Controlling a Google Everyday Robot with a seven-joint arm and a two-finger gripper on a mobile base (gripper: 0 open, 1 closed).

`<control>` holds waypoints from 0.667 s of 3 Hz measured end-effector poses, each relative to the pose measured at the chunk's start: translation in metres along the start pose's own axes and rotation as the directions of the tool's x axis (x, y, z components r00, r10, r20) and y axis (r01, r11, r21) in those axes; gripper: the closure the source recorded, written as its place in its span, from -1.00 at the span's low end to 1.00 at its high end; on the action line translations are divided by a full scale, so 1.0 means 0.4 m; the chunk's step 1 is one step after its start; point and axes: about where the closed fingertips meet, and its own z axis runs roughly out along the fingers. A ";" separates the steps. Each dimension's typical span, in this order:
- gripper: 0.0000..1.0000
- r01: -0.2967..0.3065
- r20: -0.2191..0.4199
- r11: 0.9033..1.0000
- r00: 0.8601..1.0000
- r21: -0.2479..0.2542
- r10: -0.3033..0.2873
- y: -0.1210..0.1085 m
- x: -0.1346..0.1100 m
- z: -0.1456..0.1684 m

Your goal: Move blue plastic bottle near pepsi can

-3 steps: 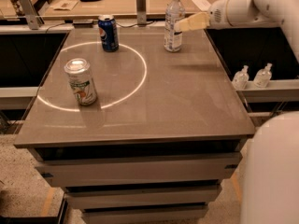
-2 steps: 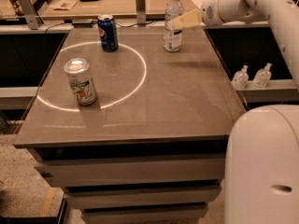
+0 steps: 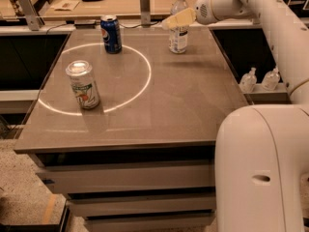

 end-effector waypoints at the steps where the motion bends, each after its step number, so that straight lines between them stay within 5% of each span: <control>1: -1.00 0.009 -0.007 0.999 1.000 -0.040 -0.009 0.039 -0.015 0.041; 2: -0.62 0.001 -0.011 0.998 1.000 -0.070 -0.002 0.058 -0.013 0.072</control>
Offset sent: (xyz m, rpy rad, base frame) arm 0.0108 0.0422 -0.0053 0.0342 0.0393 0.0810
